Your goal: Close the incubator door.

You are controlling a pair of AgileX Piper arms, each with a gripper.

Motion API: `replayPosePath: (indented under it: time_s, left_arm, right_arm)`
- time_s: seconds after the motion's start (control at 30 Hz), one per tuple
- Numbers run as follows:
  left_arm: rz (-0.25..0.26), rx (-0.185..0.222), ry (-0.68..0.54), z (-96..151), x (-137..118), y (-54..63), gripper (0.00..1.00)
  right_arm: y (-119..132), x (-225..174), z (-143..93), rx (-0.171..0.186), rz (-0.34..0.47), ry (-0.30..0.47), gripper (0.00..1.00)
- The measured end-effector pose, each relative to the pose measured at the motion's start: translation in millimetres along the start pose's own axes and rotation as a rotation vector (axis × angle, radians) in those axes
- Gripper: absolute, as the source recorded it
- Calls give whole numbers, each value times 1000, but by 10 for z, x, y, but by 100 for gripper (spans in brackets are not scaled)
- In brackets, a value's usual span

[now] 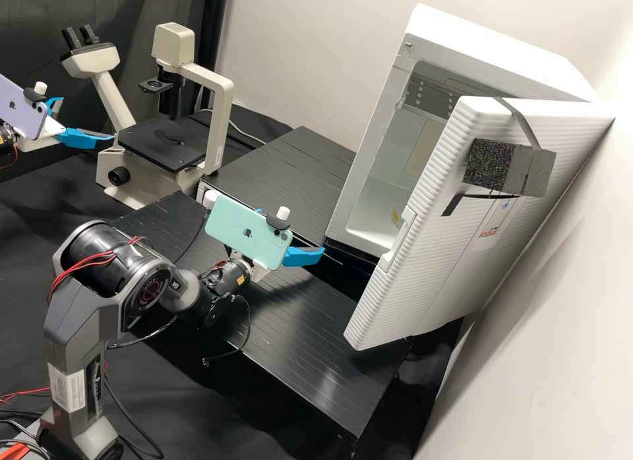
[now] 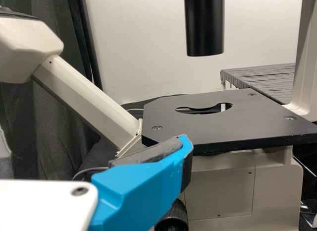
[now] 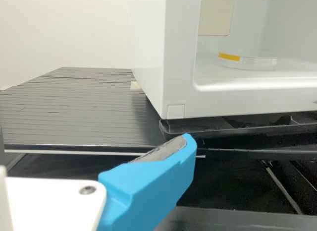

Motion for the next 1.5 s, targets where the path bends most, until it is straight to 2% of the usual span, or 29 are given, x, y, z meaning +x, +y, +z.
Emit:
replayPosePath:
  time_s: [0.33,0.47,0.63,0.67,0.93,1.03,1.17,1.4,1.5]
  left_arm:
    - [0,0,0,0,0,0,100]
    - [0,0,0,0,0,0,100]
    - [0,0,0,0,0,0,100]
    - [0,0,0,0,0,0,100]
    - [0,0,0,0,0,0,100]
    - [0,0,0,0,0,0,100]
    - [0,0,0,0,0,0,100]
    - [0,0,0,0,0,0,100]
    - [0,0,0,0,0,0,100]
  right_arm:
    - [0,0,0,0,0,0,100]
    - [72,-151,11,0,23,-6,100]
    - [289,-436,-61,-1,135,51,100]
    - [372,-529,-99,-5,184,80,100]
    - [712,-1047,-195,-8,357,214,100]
    - [865,-1220,-147,7,427,223,100]
    - [1029,-1391,-66,47,496,229,100]
    - [1220,-1560,148,98,598,158,100]
    - [1215,-1508,258,119,588,115,100]
